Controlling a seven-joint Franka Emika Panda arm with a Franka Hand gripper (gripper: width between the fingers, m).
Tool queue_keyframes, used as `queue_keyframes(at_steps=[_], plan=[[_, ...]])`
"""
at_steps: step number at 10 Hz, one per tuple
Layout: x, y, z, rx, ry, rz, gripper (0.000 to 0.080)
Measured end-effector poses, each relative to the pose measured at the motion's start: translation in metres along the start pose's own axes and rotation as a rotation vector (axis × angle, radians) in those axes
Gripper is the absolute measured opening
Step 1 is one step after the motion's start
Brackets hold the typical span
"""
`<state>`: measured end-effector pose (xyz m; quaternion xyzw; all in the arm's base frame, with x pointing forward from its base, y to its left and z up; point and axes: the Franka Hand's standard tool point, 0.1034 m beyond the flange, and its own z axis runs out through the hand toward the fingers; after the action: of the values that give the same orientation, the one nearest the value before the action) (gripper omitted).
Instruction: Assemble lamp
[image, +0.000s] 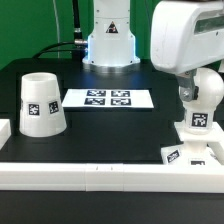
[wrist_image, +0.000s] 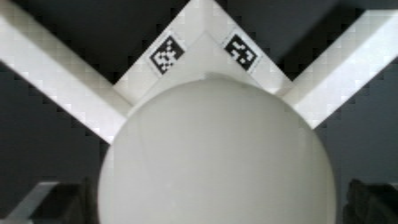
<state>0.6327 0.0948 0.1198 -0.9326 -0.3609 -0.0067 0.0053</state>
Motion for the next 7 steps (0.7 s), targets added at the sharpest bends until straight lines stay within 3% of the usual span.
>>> queue_keyframes(at_steps=[5,7], plan=[[-0.0037,0.0032,0.0021,-0.01,-0.017,-0.287,0.0699],[-0.0049,0.0038,0.0029,-0.009,-0.019,-0.287,0.0696]])
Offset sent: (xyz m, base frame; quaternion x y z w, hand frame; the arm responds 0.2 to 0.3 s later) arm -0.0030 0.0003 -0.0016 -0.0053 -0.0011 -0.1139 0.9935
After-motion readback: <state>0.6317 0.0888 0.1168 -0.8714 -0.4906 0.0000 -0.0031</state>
